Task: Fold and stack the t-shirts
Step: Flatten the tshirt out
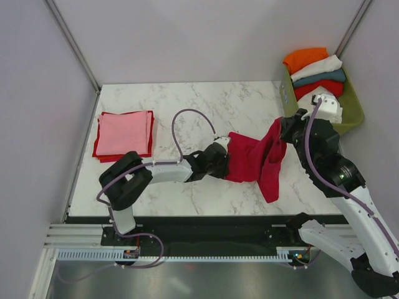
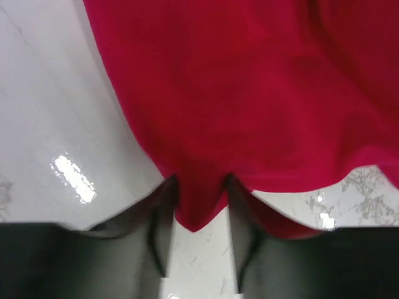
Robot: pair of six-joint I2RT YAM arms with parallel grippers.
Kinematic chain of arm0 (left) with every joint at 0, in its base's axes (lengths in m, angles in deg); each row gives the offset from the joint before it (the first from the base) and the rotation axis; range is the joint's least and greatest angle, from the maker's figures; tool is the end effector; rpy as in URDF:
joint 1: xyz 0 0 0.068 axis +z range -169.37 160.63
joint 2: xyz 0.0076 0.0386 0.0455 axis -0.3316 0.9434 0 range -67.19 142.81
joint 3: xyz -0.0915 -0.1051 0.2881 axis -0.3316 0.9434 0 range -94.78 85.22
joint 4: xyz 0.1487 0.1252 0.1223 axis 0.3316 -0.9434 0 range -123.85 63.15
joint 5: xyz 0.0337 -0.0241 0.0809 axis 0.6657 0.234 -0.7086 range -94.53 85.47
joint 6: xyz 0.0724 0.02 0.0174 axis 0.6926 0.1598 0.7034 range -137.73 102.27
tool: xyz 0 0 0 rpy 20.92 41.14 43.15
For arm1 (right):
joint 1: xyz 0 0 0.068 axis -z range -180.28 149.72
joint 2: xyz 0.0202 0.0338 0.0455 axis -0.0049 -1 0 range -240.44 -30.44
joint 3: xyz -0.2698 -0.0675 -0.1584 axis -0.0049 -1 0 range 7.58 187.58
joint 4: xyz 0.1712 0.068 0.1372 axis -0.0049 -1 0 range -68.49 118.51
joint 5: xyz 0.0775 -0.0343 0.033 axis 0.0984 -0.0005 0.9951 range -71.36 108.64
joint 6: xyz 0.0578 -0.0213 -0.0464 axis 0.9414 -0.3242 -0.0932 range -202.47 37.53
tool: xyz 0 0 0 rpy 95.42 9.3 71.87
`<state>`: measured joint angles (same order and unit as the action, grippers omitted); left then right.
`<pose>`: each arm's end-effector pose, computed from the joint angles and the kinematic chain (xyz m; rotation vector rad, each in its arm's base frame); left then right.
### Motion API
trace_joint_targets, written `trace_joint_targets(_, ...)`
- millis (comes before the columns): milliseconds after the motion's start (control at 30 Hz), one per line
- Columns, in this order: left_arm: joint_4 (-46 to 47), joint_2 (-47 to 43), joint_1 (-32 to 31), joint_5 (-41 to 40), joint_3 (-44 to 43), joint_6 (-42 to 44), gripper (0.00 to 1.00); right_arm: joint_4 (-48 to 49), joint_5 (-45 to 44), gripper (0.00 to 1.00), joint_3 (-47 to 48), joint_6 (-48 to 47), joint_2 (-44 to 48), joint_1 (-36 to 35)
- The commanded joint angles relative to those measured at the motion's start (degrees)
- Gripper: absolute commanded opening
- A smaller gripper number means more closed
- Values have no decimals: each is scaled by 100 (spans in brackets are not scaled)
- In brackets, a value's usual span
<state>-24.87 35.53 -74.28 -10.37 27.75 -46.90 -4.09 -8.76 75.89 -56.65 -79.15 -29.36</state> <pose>0.2245 -0.3080 0.2156 0.4838 2.3545 -0.6041 0.1205 0.0324 0.4458 0.2889 1.7556 0.2626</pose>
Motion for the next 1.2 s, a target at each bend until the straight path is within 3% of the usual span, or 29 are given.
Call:
trace_joint_targets(0,-13,240,16,40,-334,-150,35,184,-64,0,-64,98,151,-1)
trace_joint_targets(33,-13,257,25,31,-343,-168,26,184,-64,0,-81,133,151,-1)
trace_joint_targets(67,-13,240,33,-13,-326,-186,6,184,-55,0,-142,142,142,8)
trace_joint_targets(100,-74,162,42,-48,-317,-177,2,192,-64,0,-186,168,142,-1)
trace_joint_targets(167,-171,-23,86,-293,-308,-151,2,245,-46,0,-335,238,125,-1)
trace_joint_targets(300,-1329,-962,192,-1230,-413,130,2,499,242,0,-600,423,46,-1)
trace_joint_targets(433,-2648,-2654,209,-2191,-764,254,2,588,314,0,-565,546,-16,8)
trace_joint_targets(567,-3387,-4202,209,-2150,-880,289,2,571,-54,0,-407,582,159,-1)
trace_joint_targets(667,-3668,-4811,209,-1921,-1029,184,2,439,-510,0,-398,704,423,8)
trace_joint_targets(800,-4275,-4875,209,-1648,-1214,78,2,369,-653,0,-573,836,871,16)
trace_joint_targets(1033,-4241,-4324,559,-1982,-748,-124,2,359,-723,0,-916,837,793,16)
trace_joint_targets(1167,-3618,-3497,1271,-993,-704,95,2,500,-1030,0,-1030,863,241,8)
